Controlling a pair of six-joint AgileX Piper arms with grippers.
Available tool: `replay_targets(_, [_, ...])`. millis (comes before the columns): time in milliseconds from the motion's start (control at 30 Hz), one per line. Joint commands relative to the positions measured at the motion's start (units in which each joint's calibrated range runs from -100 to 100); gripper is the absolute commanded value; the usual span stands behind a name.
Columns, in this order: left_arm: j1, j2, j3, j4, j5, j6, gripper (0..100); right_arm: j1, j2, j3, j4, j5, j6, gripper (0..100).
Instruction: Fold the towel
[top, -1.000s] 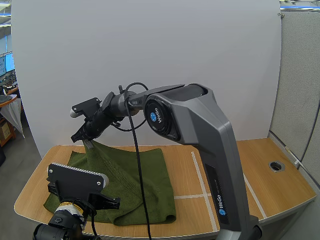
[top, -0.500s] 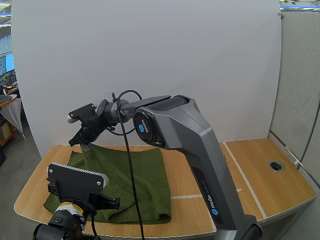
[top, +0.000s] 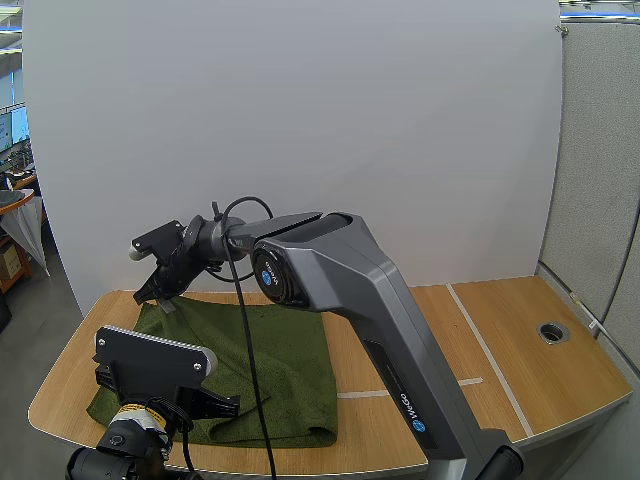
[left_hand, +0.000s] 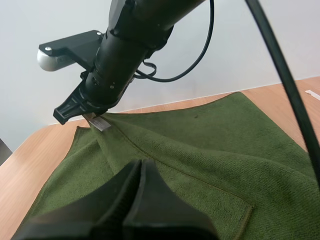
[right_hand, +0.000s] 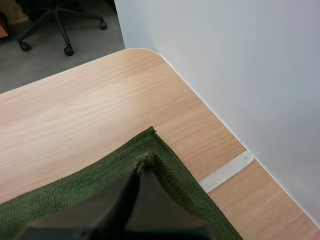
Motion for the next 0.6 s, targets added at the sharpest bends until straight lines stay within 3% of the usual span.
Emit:
replay_targets(0, [-0.16,-0.2,0.1,0.1,-0.5,-0.3,0,0.2,0.5,-0.4,-0.3,-3.8,0.2,0])
replay_targets(567, [-0.16,-0.2,0.1,0.1,-0.5,-0.3,0,0.3,3.9,-4.3,-1.2,-9.3,0.0,0])
